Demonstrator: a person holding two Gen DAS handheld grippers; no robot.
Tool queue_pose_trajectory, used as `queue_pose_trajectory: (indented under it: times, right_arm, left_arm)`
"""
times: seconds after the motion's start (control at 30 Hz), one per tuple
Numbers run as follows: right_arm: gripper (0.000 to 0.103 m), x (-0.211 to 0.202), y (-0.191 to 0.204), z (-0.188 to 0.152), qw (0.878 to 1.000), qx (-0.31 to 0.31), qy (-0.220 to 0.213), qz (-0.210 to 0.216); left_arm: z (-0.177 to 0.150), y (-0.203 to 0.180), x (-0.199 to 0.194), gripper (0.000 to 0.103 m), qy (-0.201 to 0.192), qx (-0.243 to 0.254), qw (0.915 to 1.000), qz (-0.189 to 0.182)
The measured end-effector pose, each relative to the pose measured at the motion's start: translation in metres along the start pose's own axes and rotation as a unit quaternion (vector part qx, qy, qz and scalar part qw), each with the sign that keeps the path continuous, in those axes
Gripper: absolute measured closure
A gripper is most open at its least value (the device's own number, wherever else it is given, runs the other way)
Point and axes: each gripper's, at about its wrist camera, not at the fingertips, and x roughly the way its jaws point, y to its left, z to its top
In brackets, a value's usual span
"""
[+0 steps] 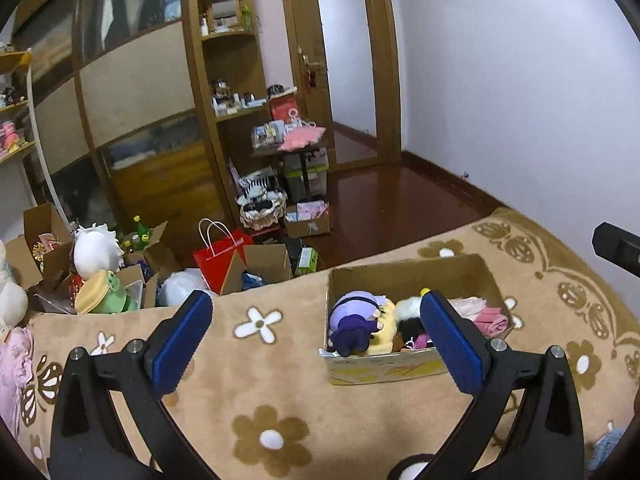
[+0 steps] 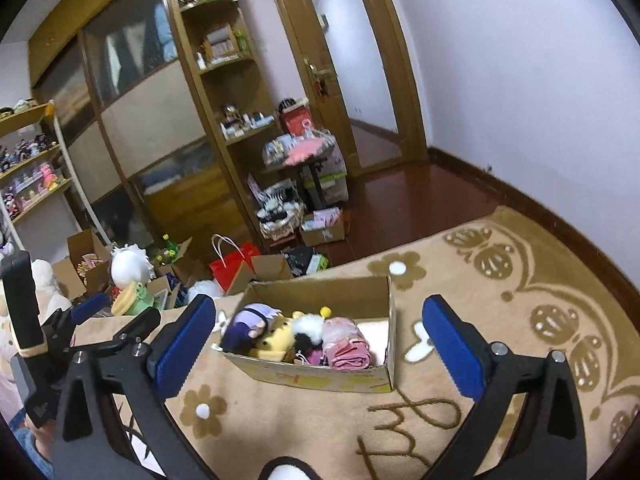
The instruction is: Organize soft objects
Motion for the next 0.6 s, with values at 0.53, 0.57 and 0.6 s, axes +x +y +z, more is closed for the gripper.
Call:
queue_pose_trajectory:
  times: [0.53, 0.57, 0.6]
  right_arm:
    - [0.0, -0.108, 0.031, -0.013, 0.996, -0.044, -0.08, -0.023]
    - [0.0, -0.112, 0.032, -0.014, 0.995, -0.048, -0.084, -0.027]
    - [0.0, -0.115, 0.033, -0.016, 0.994, -0.053, -0.088, -0.034]
  left_arm:
    - [-0.007, 0.014, -0.102, 0.0, -0.078, 0.003, 0.9968, 0.019]
    - [-0.009, 0.013, -0.106, 0.0, -0.08, 0.006, 0.9966, 0.019]
    - [-0.011, 0.013, -0.11, 0.0, -0.085, 0.01, 0.9962, 0.016]
